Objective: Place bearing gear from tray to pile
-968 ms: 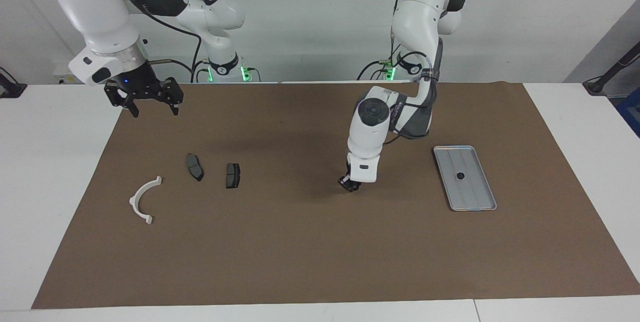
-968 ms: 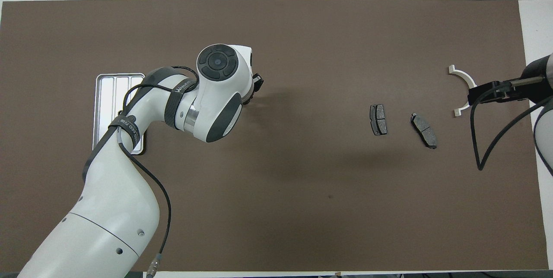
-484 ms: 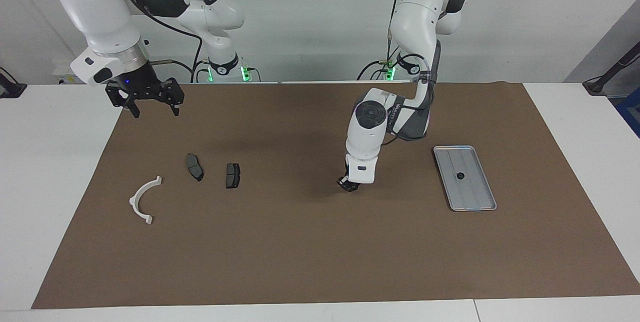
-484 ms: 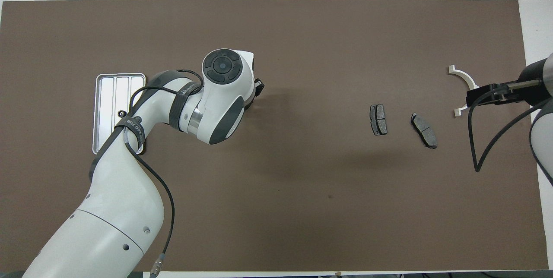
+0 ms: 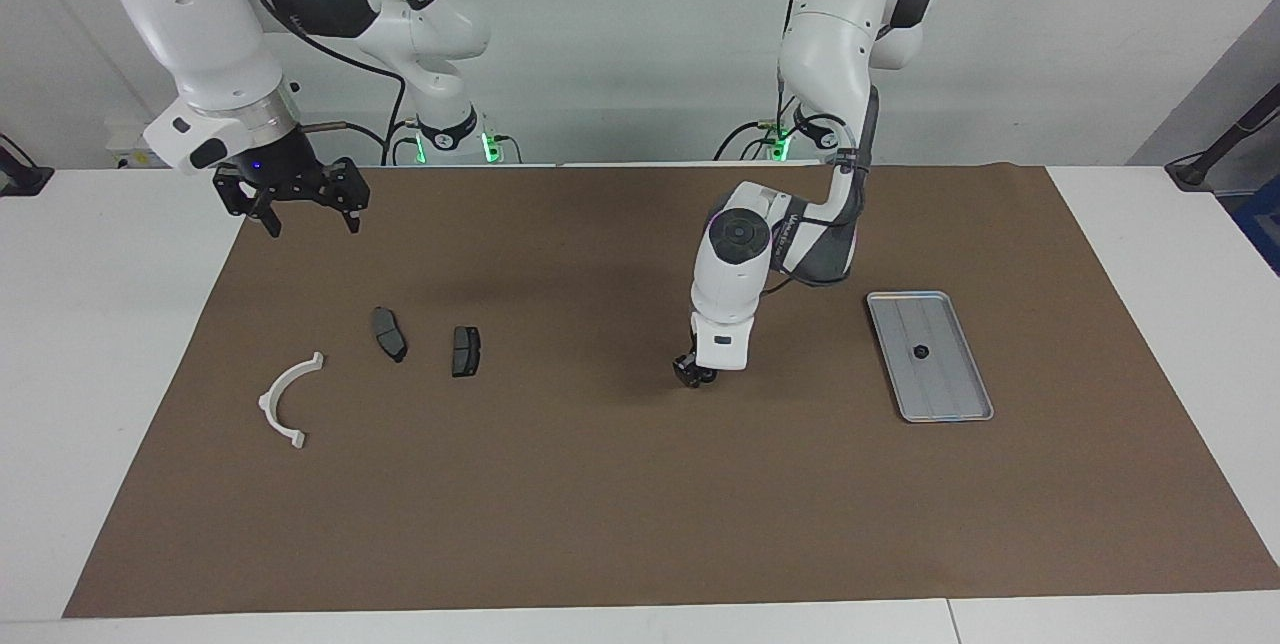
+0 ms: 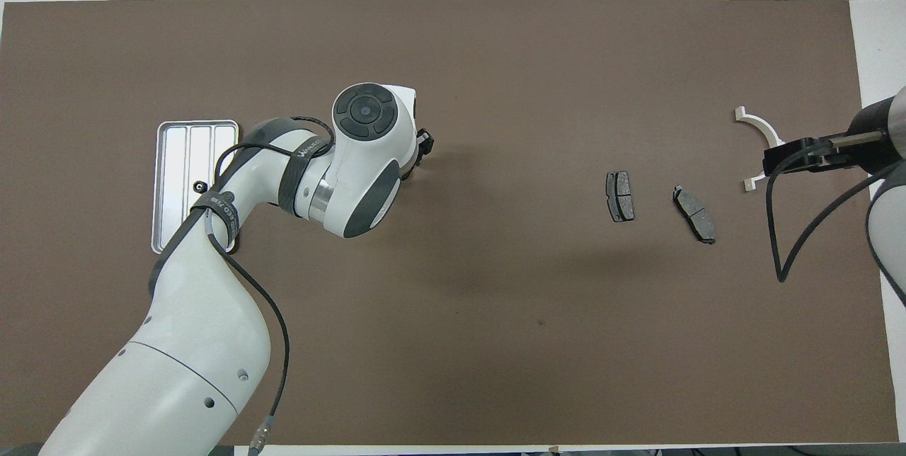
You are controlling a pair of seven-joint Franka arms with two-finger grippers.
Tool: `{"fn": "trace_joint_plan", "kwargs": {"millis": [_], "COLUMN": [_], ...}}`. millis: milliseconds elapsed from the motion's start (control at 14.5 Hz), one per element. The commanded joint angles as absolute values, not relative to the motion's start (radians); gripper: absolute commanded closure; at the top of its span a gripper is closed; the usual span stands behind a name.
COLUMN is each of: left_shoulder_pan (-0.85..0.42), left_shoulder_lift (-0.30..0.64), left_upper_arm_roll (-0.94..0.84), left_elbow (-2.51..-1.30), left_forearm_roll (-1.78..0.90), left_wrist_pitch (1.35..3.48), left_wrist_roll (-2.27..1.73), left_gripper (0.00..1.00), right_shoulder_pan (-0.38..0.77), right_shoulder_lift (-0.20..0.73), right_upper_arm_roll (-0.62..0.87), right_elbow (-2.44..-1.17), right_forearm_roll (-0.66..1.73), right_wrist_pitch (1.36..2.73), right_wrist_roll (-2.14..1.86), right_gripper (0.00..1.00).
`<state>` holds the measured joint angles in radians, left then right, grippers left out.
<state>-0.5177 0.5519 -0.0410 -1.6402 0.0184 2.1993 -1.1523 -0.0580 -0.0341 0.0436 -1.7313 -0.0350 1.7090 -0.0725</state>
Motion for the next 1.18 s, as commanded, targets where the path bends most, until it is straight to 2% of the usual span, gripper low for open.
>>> {"fn": "trace_joint_plan", "kwargs": {"millis": [0, 277, 484, 622, 830, 1037, 1106], "left_shoulder_pan": [-0.519, -0.439, -0.319, -0.25, -0.14, -0.065, -0.052], "left_shoulder_lift": [0.496, 0.398, 0.241, 0.197, 0.184, 0.184, 0.181], "left_upper_arm_roll": [-0.011, -0.011, -0.012, -0.012, -0.012, -0.012, -0.012], "left_elbow": [-1.654, -1.692, -1.862, -1.911, -1.956, -1.991, -2.014], "left_forearm_roll": [0.047, 0.054, 0.052, 0.052, 0.052, 0.052, 0.052], "left_wrist_pitch": [2.143, 1.978, 1.993, 1.991, 2.037, 2.138, 2.185], "left_wrist_roll": [-1.158, -0.897, -0.691, -0.539, -0.295, -0.198, -0.192], "left_gripper": [0.0, 0.0, 0.0, 0.0, 0.0, 0.0, 0.06], "right_shoulder_pan": [-0.074, -0.074, -0.074, -0.06, 0.0, 0.151, 0.208], "right_shoulder_lift": [-0.066, -0.066, -0.061, -0.026, 0.128, 0.317, 0.363], "right_upper_arm_roll": [0.048, 0.046, 0.044, 0.046, 0.058, 0.054, 0.052], "right_elbow": [-1.775, -1.773, -1.764, -1.735, -1.55, -1.36, -1.312], "right_forearm_roll": [-0.012, -0.012, -0.014, -0.015, 0.015, -0.011, -0.026], "right_wrist_pitch": [1.743, 1.741, 1.753, 1.799, 1.758, 1.718, 1.72], "right_wrist_roll": [-0.106, -0.1, -0.117, -0.115, -0.037, 0.133, 0.209], "right_gripper": [0.0, 0.0, 0.0, 0.0, 0.0, 0.0, 0.0]}}
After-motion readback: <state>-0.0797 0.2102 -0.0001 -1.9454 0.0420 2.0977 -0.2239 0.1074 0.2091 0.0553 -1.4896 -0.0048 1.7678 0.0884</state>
